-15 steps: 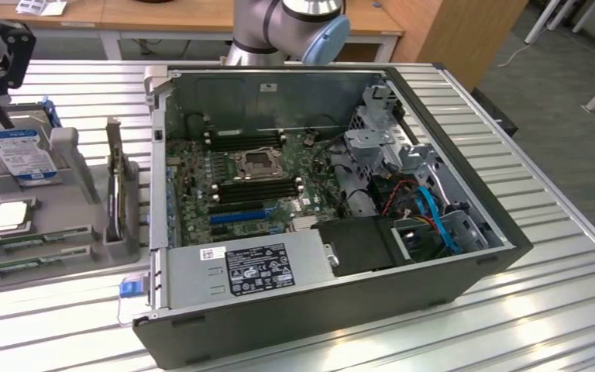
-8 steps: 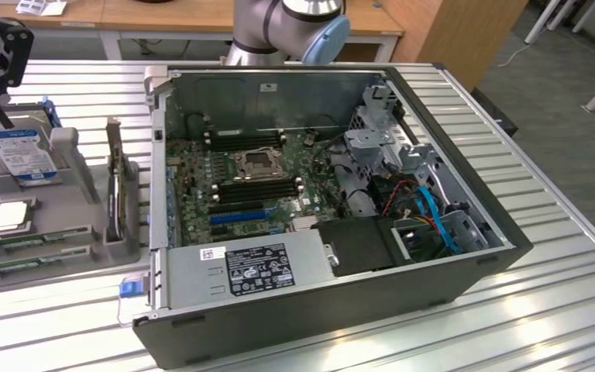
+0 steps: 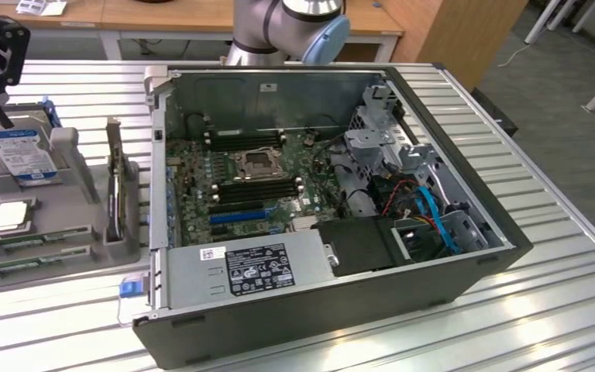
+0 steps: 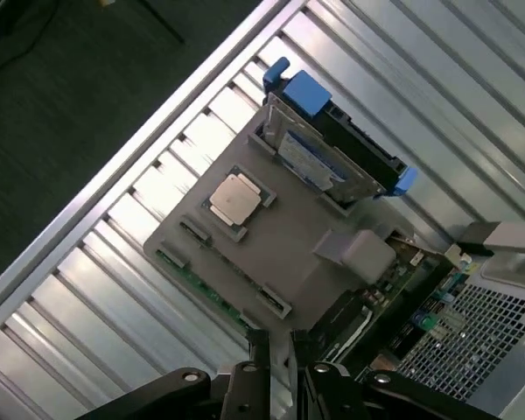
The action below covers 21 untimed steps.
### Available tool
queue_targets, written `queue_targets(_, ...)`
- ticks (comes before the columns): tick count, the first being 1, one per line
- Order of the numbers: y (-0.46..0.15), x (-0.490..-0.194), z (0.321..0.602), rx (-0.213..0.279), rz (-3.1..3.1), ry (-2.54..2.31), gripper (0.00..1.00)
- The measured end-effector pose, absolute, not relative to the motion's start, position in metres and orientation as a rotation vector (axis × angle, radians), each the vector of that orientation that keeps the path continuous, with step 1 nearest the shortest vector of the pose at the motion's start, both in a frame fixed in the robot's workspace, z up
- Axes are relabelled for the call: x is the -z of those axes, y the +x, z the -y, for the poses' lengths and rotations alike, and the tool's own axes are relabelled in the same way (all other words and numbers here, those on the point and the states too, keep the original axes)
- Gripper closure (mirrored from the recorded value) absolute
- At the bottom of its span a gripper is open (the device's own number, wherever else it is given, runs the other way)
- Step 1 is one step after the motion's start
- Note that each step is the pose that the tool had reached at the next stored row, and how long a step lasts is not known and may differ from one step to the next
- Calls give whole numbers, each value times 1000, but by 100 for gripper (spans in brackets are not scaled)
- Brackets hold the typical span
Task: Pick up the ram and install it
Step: 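Pick up the ram and move it above insertion slot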
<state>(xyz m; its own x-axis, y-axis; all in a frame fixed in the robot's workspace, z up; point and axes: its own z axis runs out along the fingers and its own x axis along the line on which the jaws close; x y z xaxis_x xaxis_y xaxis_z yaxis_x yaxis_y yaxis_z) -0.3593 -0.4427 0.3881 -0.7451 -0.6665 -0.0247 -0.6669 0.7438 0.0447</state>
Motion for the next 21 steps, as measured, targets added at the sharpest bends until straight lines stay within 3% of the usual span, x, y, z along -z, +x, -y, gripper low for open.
queue_targets(21, -359, -386, 443, -80, -2669, -1660, 76)
